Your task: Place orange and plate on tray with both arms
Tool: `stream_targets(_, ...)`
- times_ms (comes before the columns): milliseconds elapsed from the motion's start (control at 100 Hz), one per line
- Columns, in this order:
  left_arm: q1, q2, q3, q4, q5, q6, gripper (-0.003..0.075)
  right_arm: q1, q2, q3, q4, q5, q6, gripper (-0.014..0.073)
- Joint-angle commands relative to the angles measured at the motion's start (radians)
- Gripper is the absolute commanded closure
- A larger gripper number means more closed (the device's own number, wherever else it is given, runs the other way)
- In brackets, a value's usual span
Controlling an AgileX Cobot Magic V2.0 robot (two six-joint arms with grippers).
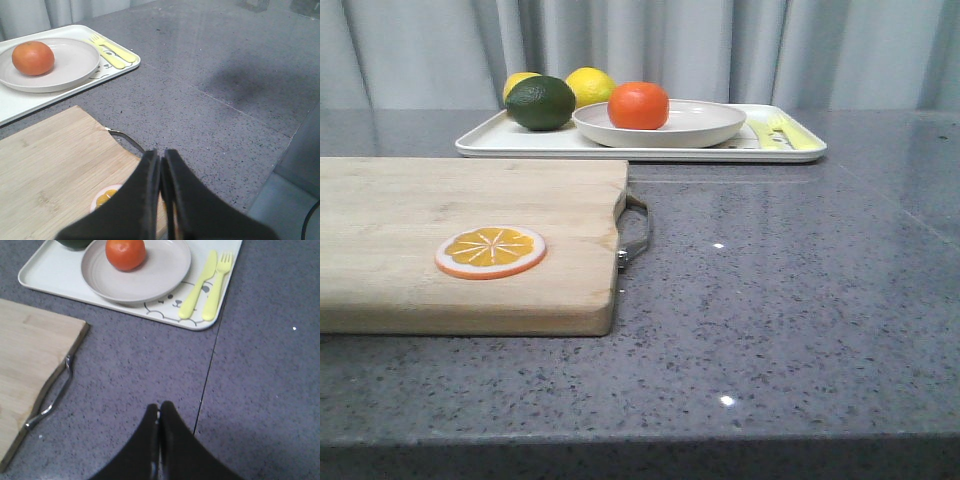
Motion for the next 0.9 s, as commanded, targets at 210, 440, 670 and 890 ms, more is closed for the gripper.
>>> stream_targets(210, 0.002, -0.001, -0.026, -0.01, -0.087, 0.003, 0.074, -0.001, -0.345, 0.256, -0.056, -0.193, -0.009, 0.067)
stream_targets(440, 0.002, -0.001, -0.026, -0.01, -0.094, 0.003, 0.0741, -0.001, -0.536, 0.351, -0.062, -0.216, -0.009, 0.067)
stream_targets(670, 0.002, -0.001, -0.026, -0.01, -0.094, 0.003, 0.074, -0.001, -0.585, 0.365, -0.062, -0.221, -0.009, 0.067)
stream_targets(890, 0.002, 0.001, -0.026, -0.01, -0.094, 0.003, 0.0741, -0.001, -0.585, 0.365, -0.062, -0.221, -0.009, 0.067)
